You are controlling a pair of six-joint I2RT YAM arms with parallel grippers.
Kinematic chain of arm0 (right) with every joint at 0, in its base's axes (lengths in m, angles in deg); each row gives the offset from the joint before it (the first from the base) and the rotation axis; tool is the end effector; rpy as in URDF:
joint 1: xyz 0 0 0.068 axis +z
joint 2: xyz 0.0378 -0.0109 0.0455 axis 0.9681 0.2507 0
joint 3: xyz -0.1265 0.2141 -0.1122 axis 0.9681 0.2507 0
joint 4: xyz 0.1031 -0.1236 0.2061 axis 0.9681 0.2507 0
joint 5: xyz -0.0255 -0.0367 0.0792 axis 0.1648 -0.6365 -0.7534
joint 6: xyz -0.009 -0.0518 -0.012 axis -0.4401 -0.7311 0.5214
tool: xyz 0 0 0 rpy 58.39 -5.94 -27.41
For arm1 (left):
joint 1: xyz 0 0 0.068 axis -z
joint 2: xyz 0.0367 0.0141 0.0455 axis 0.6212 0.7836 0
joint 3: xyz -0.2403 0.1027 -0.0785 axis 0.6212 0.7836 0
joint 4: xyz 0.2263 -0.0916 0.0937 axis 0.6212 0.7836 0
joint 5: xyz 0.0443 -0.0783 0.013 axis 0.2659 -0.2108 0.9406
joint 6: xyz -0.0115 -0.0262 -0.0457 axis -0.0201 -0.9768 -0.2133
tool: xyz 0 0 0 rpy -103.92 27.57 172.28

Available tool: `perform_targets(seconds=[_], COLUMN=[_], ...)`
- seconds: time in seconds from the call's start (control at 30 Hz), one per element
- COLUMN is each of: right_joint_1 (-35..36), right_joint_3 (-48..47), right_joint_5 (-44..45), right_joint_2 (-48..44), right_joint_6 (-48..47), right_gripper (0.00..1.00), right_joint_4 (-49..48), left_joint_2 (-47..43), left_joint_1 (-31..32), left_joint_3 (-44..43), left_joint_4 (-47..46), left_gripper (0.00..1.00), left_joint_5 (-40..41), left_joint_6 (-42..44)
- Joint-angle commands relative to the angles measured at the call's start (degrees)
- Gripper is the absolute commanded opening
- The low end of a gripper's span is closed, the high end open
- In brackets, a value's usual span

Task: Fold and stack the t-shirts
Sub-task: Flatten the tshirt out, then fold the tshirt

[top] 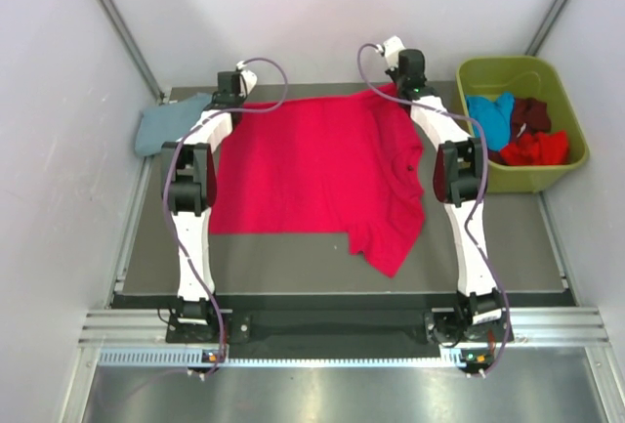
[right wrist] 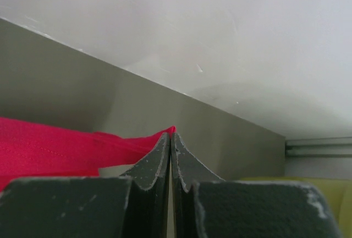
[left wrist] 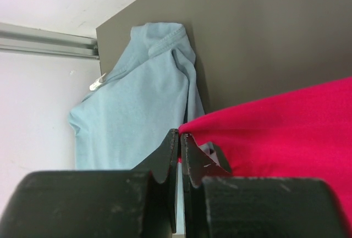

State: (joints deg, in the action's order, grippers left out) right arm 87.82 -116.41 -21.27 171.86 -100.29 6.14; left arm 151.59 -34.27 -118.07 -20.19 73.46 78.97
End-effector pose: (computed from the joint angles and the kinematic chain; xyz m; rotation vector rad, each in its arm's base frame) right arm 0.5827 0.1172 0.2176 -0.5416 1.8677 -0.4944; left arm 0.5405 -0.0255 0.1928 0.4699 2.1341 0.7087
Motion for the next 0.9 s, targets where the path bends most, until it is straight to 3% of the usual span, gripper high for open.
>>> perform_targets(seconds=[0.0,0.17,0.57,0.87], right_joint_1=[0.6,1.4,3.5,5.4], right_joint_3=[0.6,2.9,18.1,29.9], right_joint_5=[1.0,1.8,-1.7,-3.2], right_joint_2=[-8.0,-14.0,-29.5,-37.7], right_joint_6=[0.2,-1.8,-0.1,1.0], right_gripper=[0.00,0.00,0.00,0.00], right_joint_4=[1.8,6.7,17.2,20.5], left_joint_2=[-0.4,-3.9,-17.7,-21.0], left_joint_1=[-0.6,-0.5,0.0,-0.1], left_joint_3=[-3.8,-3.9,10.2,14.2], left_joint_4=[-2.0,1.4,4.1,7.2], left_gripper=[0.00,0.00,0.00,0.00], left_joint_5=[1.7,-0.9,-6.3,-6.8], left_joint_6=[-0.6,-2.0,-5.2,-6.6])
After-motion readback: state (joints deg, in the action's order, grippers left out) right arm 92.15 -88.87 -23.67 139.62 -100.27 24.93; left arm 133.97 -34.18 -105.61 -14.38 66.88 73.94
